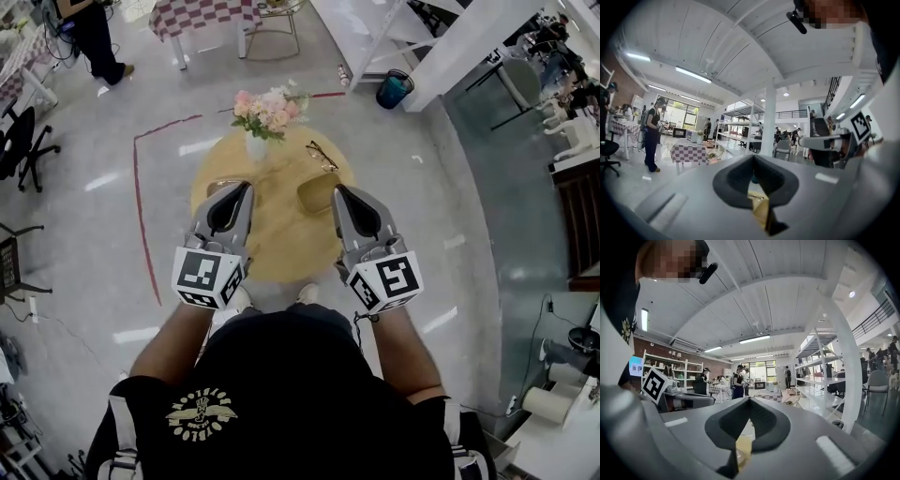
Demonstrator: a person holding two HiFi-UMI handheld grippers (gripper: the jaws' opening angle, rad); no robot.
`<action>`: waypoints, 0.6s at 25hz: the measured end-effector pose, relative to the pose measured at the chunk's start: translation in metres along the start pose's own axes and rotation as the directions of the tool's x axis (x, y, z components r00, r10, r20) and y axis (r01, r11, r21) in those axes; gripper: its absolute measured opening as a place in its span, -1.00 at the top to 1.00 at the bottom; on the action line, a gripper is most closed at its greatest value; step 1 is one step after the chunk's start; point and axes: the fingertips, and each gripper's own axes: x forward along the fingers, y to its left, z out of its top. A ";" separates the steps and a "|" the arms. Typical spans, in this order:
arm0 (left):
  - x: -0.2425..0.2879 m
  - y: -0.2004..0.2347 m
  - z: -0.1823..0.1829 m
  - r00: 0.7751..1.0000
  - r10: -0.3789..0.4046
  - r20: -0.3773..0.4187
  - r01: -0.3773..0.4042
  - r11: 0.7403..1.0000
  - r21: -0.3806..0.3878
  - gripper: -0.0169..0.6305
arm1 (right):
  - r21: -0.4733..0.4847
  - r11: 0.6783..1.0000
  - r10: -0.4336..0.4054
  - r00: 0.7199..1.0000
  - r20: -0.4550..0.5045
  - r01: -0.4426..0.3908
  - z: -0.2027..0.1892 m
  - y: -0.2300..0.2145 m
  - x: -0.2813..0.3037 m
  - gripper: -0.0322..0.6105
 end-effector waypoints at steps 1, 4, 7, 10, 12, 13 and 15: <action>0.003 -0.004 0.000 1.000 0.019 -0.002 -0.019 1.000 0.000 0.94 | 0.003 1.000 0.016 1.000 -0.001 -0.016 -0.002 -0.006 -0.002 0.90; 0.011 -0.021 0.000 0.997 0.070 -0.009 -0.070 0.998 0.007 0.94 | 0.020 0.998 0.057 0.998 0.007 -0.057 -0.009 -0.028 -0.009 0.90; 0.018 -0.034 -0.002 0.992 0.128 -0.024 -0.127 0.992 0.022 0.94 | 0.040 0.993 0.108 0.994 0.022 -0.109 -0.013 -0.049 -0.011 0.90; 0.018 -0.039 -0.002 0.981 0.190 -0.039 -0.188 0.981 0.044 0.94 | 0.059 0.982 0.176 0.984 0.026 -0.178 -0.018 -0.058 -0.005 0.90; 0.014 -0.041 -0.002 0.975 0.214 -0.052 -0.210 0.975 0.077 0.94 | 0.078 0.973 0.217 0.976 0.028 -0.218 -0.022 -0.059 0.001 0.90; 0.010 -0.042 -0.002 0.973 0.221 -0.057 -0.215 0.972 0.096 0.94 | 0.079 0.968 0.235 0.972 0.026 -0.237 -0.025 -0.058 0.004 0.90; 0.001 -0.042 -0.003 0.970 0.234 -0.062 -0.225 0.966 0.128 0.94 | 0.072 0.962 0.264 0.964 0.019 -0.265 -0.032 -0.055 0.008 0.90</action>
